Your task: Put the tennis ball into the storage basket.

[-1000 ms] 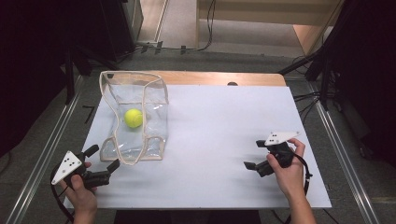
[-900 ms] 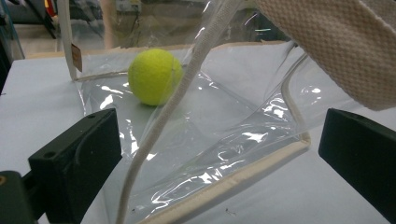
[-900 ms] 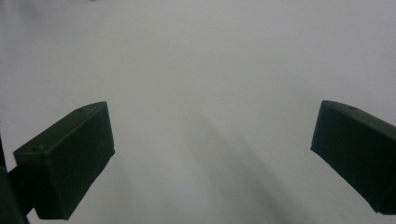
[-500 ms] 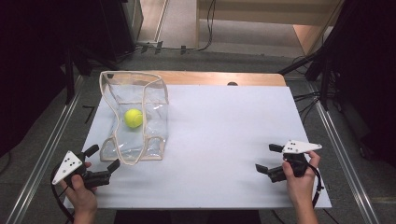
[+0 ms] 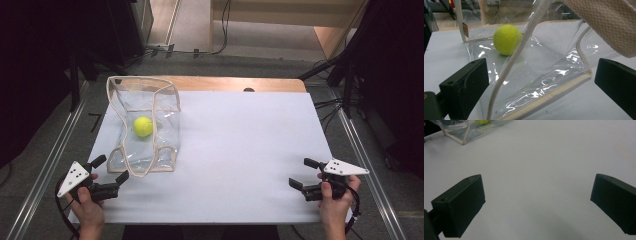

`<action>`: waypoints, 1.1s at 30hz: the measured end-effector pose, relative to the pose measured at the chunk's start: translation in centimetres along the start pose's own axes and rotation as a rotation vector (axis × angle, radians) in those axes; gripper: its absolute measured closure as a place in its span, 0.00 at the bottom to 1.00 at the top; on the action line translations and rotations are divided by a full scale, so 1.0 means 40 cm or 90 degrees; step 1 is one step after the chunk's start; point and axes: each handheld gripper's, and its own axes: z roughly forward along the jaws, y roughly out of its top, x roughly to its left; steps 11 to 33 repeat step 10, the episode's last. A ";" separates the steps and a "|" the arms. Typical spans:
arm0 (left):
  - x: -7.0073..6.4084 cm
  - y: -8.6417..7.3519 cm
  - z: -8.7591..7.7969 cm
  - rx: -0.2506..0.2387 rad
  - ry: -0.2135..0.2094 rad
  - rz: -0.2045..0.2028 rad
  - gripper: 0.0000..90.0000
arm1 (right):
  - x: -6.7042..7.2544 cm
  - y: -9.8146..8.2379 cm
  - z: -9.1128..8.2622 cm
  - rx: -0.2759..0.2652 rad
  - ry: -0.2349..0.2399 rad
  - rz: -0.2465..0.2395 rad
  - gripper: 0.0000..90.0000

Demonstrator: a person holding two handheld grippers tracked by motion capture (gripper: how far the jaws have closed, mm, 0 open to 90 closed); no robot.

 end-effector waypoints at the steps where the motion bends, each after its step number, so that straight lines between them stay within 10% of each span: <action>1: 0.000 0.000 0.000 0.000 0.000 0.000 0.00 | -0.005 -0.012 -0.012 -0.016 -0.005 0.005 0.00; 7: -0.001 0.000 0.001 0.002 0.003 0.000 0.00 | -0.013 -0.026 -0.029 -0.060 -0.009 0.026 0.00; 33: -0.001 0.000 0.001 0.002 0.004 0.000 0.00 | -0.016 -0.029 -0.023 -0.055 -0.009 0.030 0.00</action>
